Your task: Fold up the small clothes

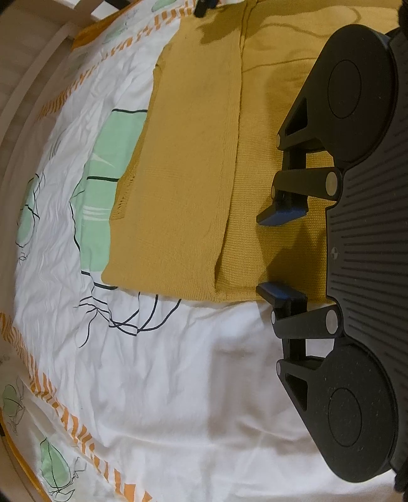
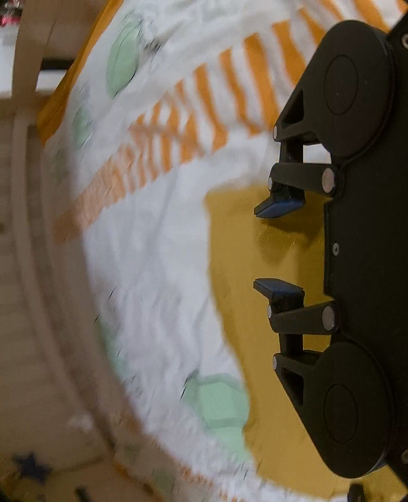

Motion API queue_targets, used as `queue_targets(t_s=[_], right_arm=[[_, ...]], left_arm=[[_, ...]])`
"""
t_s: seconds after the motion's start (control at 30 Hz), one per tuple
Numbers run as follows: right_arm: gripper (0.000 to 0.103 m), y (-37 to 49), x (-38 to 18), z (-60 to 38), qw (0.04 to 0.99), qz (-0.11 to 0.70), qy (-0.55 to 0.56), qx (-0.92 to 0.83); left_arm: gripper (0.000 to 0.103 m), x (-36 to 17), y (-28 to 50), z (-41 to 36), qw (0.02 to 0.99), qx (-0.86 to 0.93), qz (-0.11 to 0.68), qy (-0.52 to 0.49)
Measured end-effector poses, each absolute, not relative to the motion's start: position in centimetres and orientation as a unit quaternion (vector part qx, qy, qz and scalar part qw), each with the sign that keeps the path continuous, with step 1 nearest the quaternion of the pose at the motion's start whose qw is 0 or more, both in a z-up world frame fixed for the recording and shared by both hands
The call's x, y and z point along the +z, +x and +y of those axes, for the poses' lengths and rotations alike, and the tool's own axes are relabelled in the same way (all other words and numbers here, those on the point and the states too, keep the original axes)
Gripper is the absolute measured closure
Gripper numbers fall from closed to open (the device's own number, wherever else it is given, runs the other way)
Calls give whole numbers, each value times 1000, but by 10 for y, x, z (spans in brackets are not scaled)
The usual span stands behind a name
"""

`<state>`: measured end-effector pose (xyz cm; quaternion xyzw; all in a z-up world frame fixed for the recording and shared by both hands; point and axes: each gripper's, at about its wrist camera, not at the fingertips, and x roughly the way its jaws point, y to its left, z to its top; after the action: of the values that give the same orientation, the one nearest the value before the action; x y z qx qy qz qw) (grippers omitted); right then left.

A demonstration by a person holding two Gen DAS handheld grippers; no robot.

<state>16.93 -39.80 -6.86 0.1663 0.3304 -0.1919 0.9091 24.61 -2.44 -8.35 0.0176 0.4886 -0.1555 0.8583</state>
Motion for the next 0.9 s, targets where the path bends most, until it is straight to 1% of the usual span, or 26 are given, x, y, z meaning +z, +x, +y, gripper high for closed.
queue_targets(t_s=[0.17,0.23,0.3,0.37,0.43,0.5,0.67,0.9], right_arm=[[49,147,-67,-402,905,319,181,-215],[44,138,-65,-398,907,322,171,-214],[32,128,-62,-392,909,324,158,-209],[25,118,-59,-386,910,327,154,-204],[22,109,-56,-380,910,329,156,-198],[14,100,-52,-373,910,330,158,-194],[8,73,-39,-350,915,326,150,-182],[5,34,-31,-327,919,323,150,-167]], left_arm=[[64,-84,246,-22,859,-159,487,13],[64,-84,246,-23,860,-159,486,14],[64,-84,245,-23,861,-161,483,14],[64,-85,244,-22,862,-164,480,14],[64,-85,243,-21,863,-166,478,12],[64,-85,243,-20,863,-167,476,9],[64,-83,242,-18,864,-173,473,-1],[64,-77,227,-4,868,-186,460,-22]])
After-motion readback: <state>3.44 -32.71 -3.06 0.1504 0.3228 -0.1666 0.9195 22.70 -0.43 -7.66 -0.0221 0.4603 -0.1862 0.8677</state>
